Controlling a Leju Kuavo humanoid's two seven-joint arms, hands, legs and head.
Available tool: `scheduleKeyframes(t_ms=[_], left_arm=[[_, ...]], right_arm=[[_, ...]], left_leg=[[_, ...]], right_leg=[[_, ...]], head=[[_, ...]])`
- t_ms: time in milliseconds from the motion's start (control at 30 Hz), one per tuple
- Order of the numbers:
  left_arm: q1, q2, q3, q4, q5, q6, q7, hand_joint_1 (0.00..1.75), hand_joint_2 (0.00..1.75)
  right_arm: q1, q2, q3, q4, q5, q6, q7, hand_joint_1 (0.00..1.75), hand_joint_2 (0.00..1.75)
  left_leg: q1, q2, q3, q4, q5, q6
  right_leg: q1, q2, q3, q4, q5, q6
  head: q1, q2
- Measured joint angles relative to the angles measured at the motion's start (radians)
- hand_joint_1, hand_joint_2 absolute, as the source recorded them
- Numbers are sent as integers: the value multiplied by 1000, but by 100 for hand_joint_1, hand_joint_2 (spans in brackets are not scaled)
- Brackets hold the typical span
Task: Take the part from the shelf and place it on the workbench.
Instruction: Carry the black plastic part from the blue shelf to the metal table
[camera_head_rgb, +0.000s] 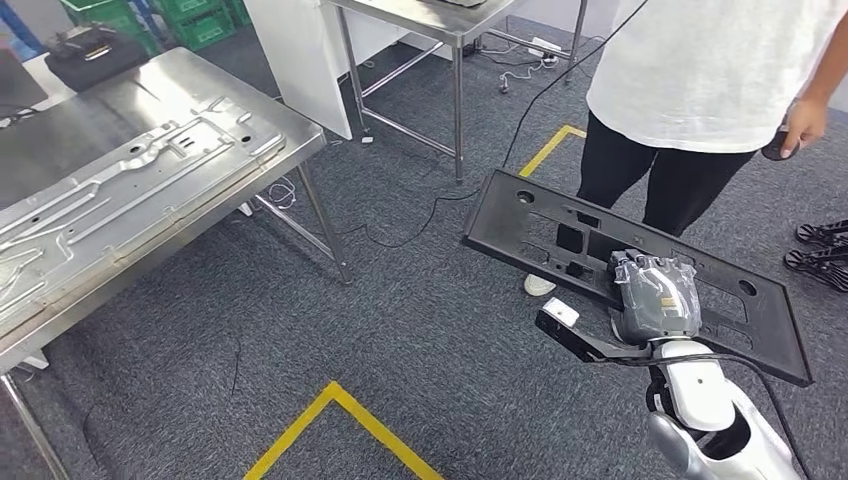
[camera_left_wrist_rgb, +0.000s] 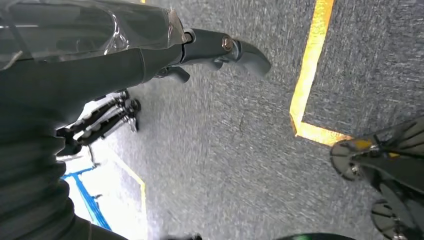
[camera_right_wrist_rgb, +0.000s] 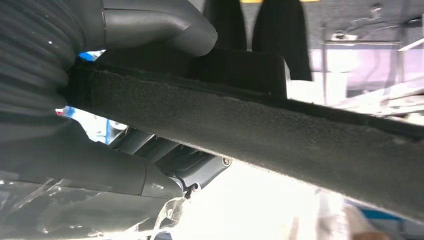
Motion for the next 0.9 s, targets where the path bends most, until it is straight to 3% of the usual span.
scheduleKeyframes(t_ms=[67, 133, 200, 267, 333, 367, 400, 433, 467, 500, 567, 633, 700, 767, 833, 900], left_arm=[[-3, 2, -2, 0, 0, 0, 0, 0, 175], [-8, 4, -3, 0, 0, 1, 0, 0, 175], [-7, 5, -3, 0, 0, 0, 0, 0, 175], [-4, 5, -4, 0, 0, -1, 0, 0, 175], [-6, 5, -4, 0, 0, -3, 0, 0, 175], [-8, 4, -4, 0, 0, -4, 1, 0, 175], [-8, 3, -5, 0, 0, -5, 1, 0, 175], [-7, 3, -5, 0, 0, -6, 2, 0, 175], [-6, 2, -5, 0, 0, -6, 3, 0, 175], [-5, 2, -5, 0, 0, -7, 4, 0, 175], [-5, 2, -6, 0, 0, -7, 4, 0, 175], [-5, 2, -6, 0, 0, -6, 4, 0, 175], [-2, 2, -6, 0, 0, -5, 1, 0, 175], [1, 2, -6, 0, -1, -2, -1, 0, 175], [-1, 1, -7, 0, -1, 0, -3, 0, 175], [-1, 1, -7, 0, -2, 0, -3, 0, 175]], right_arm=[[0, 0, -3, 0, 0, 0, 0, 175, 175], [0, -1, -6, 0, 0, 0, 0, 175, 175], [-1, -1, -7, -1, 0, 0, 0, 175, 175], [-1, -2, -8, -1, 0, -1, -1, 175, 175], [1, -4, -9, -1, 0, -1, -1, 175, 175], [2, -6, -9, -1, -1, -1, -1, 175, 175], [4, -7, -9, -1, -2, -1, -1, 175, 175], [6, -8, -9, -1, -3, 0, -1, 175, 175], [7, -8, -9, -1, -4, 0, -1, 175, 175], [7, -8, -9, -1, -5, 0, -1, 175, 175], [7, -8, -9, -2, -6, 0, -2, 175, 175], [7, -9, -11, -2, -6, 0, -2, 175, 175], [6, -10, -12, -2, -6, 0, -2, 175, 175], [4, -9, -13, -2, -6, 0, -2, 175, 175], [4, -10, -15, -4, -6, 2, -2, 175, 175], [5, -10, -15, -4, -6, 6, -2, 175, 175]], left_leg=[[-17, 51, 88, -171, 65, 16], [-30, 81, 122, -245, 82, 27], [-29, 62, 128, -257, 84, 29], [-22, 39, 141, -268, 92, 33], [-17, 16, 148, -270, 96, 38], [-16, 3, 148, -269, 96, 40], [-16, -11, 149, -268, 95, 41], [-14, -26, 151, -267, 93, 40], [-12, -41, 152, -265, 91, 38], [-9, -55, 154, -262, 88, 34], [-5, -82, 153, -248, 76, 22], [-6, -105, 145, -244, 66, 14], [-4, -120, 139, -246, 63, 11], [-3, -85, 118, -198, 35, 3], [2, -30, 51, -64, -31, -11], [10, -15, -27, 80, -84, -19]], right_leg=[[1, -20, 12, -7, -3, 2], [2, -39, 19, -12, -7, 9], [1, -53, 23, -11, -14, 18], [0, -14, 9, 32, -43, 24], [2, 40, -59, 170, -108, 26], [3, 50, -105, 253, -137, 28], [4, 53, -143, 314, -150, 30], [4, 54, -163, 334, -142, 32], [3, 55, -160, 308, -113, 34], [2, 62, -135, 243, -70, 37], [-8, 108, -69, 85, 5, 43], [-14, 136, -34, 7, 30, 36], [-12, 113, -28, -2, 30, 18], [-11, 88, -23, -7, 31, 5], [-9, 65, -18, -12, 31, -3], [-7, 43, -16, -13, 27, -5]], head=[[0, 0], [0, 0], [0, 0], [0, 0], [1, 0], [1, 0], [1, 0], [1, 0], [1, -1], [1, -1], [1, -1], [1, -2], [0, -2], [0, -3], [0, -3], [0, -3]])
